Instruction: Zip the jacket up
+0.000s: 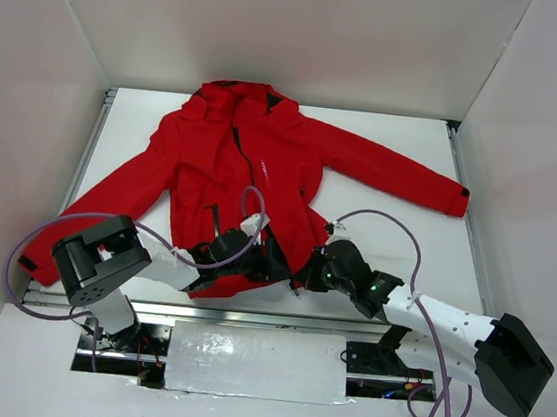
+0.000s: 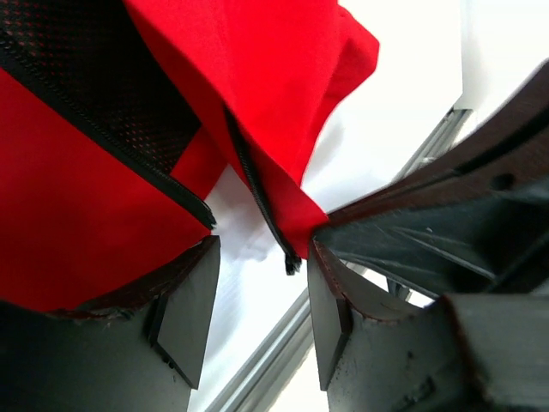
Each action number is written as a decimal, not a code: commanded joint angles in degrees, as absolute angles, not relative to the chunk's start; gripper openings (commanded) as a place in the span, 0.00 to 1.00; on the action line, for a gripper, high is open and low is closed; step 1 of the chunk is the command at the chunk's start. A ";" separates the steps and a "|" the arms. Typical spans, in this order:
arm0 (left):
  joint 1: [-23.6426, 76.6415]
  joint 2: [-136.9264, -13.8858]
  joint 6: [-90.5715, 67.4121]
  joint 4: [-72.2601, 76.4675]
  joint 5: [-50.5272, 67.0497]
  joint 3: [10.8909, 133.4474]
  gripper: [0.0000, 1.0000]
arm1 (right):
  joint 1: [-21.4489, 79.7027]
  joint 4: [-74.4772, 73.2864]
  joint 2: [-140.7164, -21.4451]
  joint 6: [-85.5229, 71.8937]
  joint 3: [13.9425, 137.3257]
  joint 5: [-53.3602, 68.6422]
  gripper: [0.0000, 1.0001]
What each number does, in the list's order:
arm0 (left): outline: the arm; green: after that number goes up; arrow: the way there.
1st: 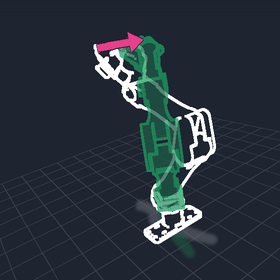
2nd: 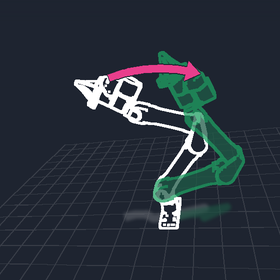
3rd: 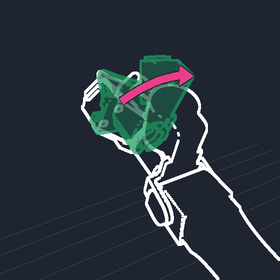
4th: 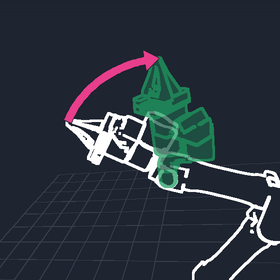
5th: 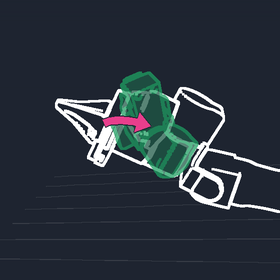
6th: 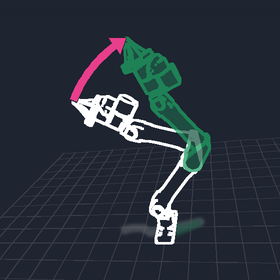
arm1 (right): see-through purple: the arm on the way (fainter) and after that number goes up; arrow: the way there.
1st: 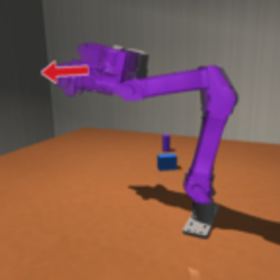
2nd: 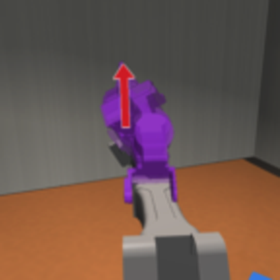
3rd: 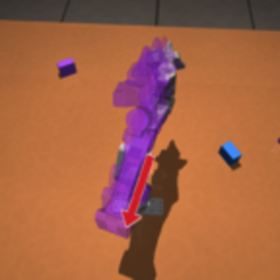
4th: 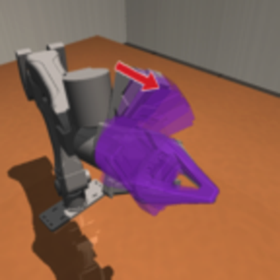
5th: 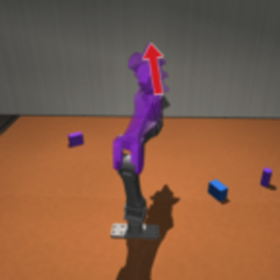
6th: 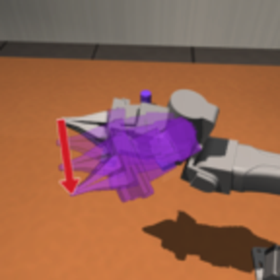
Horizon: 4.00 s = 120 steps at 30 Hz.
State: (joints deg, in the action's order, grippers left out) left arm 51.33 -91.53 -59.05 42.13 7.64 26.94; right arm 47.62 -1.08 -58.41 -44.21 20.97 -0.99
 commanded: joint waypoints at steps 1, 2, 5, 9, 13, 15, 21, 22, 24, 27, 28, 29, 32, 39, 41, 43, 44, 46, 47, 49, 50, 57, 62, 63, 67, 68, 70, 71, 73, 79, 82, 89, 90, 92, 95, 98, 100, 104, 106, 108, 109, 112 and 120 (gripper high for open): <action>51.68 -93.24 -60.20 47.64 7.30 28.83 0.56 | 47.11 1.84 -57.13 -43.86 20.57 -0.53 0.00; 51.77 -93.51 -60.12 47.64 7.03 29.09 0.55 | 47.11 2.02 -57.13 -44.03 20.39 -0.35 0.00; 51.68 -94.65 -60.38 47.37 6.07 29.36 0.52 | 47.02 2.46 -56.60 -44.03 20.13 -0.26 0.00; 51.77 -95.45 -60.29 47.99 4.75 29.79 0.50 | 47.11 2.37 -56.16 -43.86 19.78 1.14 0.00; 51.77 -95.89 -60.64 49.83 4.57 30.06 0.51 | 47.11 1.85 -56.60 -43.94 19.78 0.62 0.00; 51.77 -95.98 -60.73 50.36 4.05 30.15 0.53 | 47.11 2.02 -56.60 -43.94 19.60 0.70 0.00; 51.77 -97.64 -61.87 54.49 4.66 30.15 0.65 | 47.11 1.32 -56.51 -44.30 19.69 0.09 0.00; 51.77 -97.73 -61.87 54.58 4.66 30.15 0.66 | 47.11 1.32 -56.51 -44.21 19.69 0.09 0.00; 51.68 -97.91 -61.87 54.84 4.31 30.15 0.66 | 47.11 1.32 -56.34 -44.12 19.69 0.09 0.00; 51.68 -98.52 -61.70 55.90 3.87 30.32 0.47 | 47.11 1.49 -56.34 -44.21 19.69 0.35 0.00; 51.68 -98.70 -61.70 56.07 3.87 30.50 0.38 | 47.11 1.58 -56.34 -44.30 19.60 0.61 0.00; 51.68 -98.96 -61.70 55.90 3.87 30.85 0.32 | 47.11 1.67 -56.25 -44.47 19.60 0.70 0.00; 51.68 -99.58 -61.26 55.02 3.61 31.90 0.17 | 47.11 1.58 -55.73 -44.56 19.60 0.88 0.00; 51.59 -100.02 -60.73 54.58 3.16 32.08 0.07 | 46.76 2.02 -54.49 -44.91 19.16 1.93 0.00; 51.68 -99.67 -60.38 53.10 2.99 32.17 0.00 | 46.32 2.02 -54.32 -44.91 19.07 2.02 0.00; 51.68 -98.53 -59.59 52.82 2.55 31.47 0.00 | 45.45 1.24 -54.40 -44.82 19.16 1.58 0.00; 51.59 -97.22 -58.98 53.00 2.64 30.42 0.00 | 45.00 0.36 -54.49 -44.91 19.16 0.54 0.00; 51.68 -95.55 -58.36 52.65 2.29 29.19 0.00 | 43.34 0.44 -55.28 -44.65 18.99 0.44 0.00; 51.68 -93.88 -57.58 52.91 2.37 27.79 0.00 | 42.90 -0.87 -55.89 -44.30 19.16 0.44 0.00; 51.68 -92.29 -56.69 54.05 3.42 26.37 0.00 | 42.45 -1.84 -58.17 -43.60 19.77 0.09 0.00; 51.68 -91.68 -56.17 54.75 3.95 25.67 0.00 | 42.54 -1.93 -58.88 -43.16 20.47 0.09 0.00; 51.59 -88.60 -56.95 58.71 7.73 21.80 0.00 | 42.54 4.65 -57.67 -41.66 18.29 5.70 0.24; 51.68 -86.49 -56.87 57.13 9.13 22.32 0.00 | 42.54 11.60 -53.18 -40.17 14.94 12.92 0.36; 51.68 -86.14 -56.87 56.87 9.49 22.50 0.00 | 42.63 11.43 -52.65 -39.64 14.94 13.09 0.38; 51.59 -84.47 -57.22 56.86 11.60 22.50 0.00 | 42.63 11.95 -51.68 -37.80 14.59 15.81 0.43; 51.68 -83.77 -57.39 57.13 11.86 22.33 0.00 | 42.63 12.13 -51.94 -37.53 14.68 17.04 0.44; 51.68 -83.23 -57.31 57.74 13.00 22.15 0.00 | 42.63 13.35 -52.64 -37.88 14.33 17.66 0.44; 51.68 -82.71 -57.30 59.22 13.44 21.71 0.00 | 42.63 13.53 -52.82 -38.32 14.07 17.67 0.44; 51.68 -82.18 -57.39 60.90 15.02 21.18 0.00 | 42.63 14.06 -52.91 -38.76 13.63 17.58 0.45; 51.59 -80.77 -54.67 66.00 19.06 19.60 0.00 | 42.63 14.14 -49.66 -38.59 12.05 17.31 0.49; 51.68 -82.00 -54.32 72.49 21.35 17.68 0.00 | 42.45 16.34 -47.29 -38.67 10.55 19.41 0.49; 51.68 -87.44 -54.84 81.20 22.15 17.23 0.00 | 42.63 19.77 -42.98 -38.85 8.97 24.87 0.27; 51.68 -87.80 -54.76 81.56 21.97 17.23 0.00 | 42.45 19.69 -42.28 -38.93 8.96 25.22 0.26; 51.59 -88.15 -54.23 80.52 21.27 17.66 0.00 | 42.45 19.69 -41.66 -39.02 8.79 26.10 0.29; 51.68 -86.93 -52.48 77.71 19.52 18.37 0.00 | 42.54 20.56 -41.05 -39.37 8.26 28.21 0.38; 51.68 -84.83 -50.90 73.58 17.85 18.89 0.00 | 42.45 22.58 -41.48 -39.81 7.65 30.14 0.38; 51.68 -83.50 -49.58 69.97 16.96 19.77 0.00 | 42.54 25.12 -42.36 -40.34 7.21 32.51 0.38; 51.68 -82.53 -47.82 67.06 16.61 20.30 0.00 | 42.54 27.94 -43.42 -41.31 7.03 34.71 0.37; 51.68 -82.27 -46.94 67.50 16.96 19.87 0.00 | 42.63 28.39 -43.86 -41.66 7.03 34.80 0.37; 51.68 -81.92 -46.41 67.41 16.96 19.43 0.00 | 42.54 28.56 -44.12 -41.66 7.12 34.89 0.36; 51.68 -81.65 -45.62 66.89 16.70 19.16 0.00 | 42.54 28.56 -44.12 -41.83 7.12 34.98 0.35; 51.68 -81.04 -44.39 66.71 16.79 18.46 0.00 | 42.45 28.30 -43.86 -42.10 7.21 34.72 0.35; 51.68 -77.87 -40.17 63.55 17.49 17.40 0.00 | 42.36 26.46 -43.77 -41.75 7.82 34.89 0.36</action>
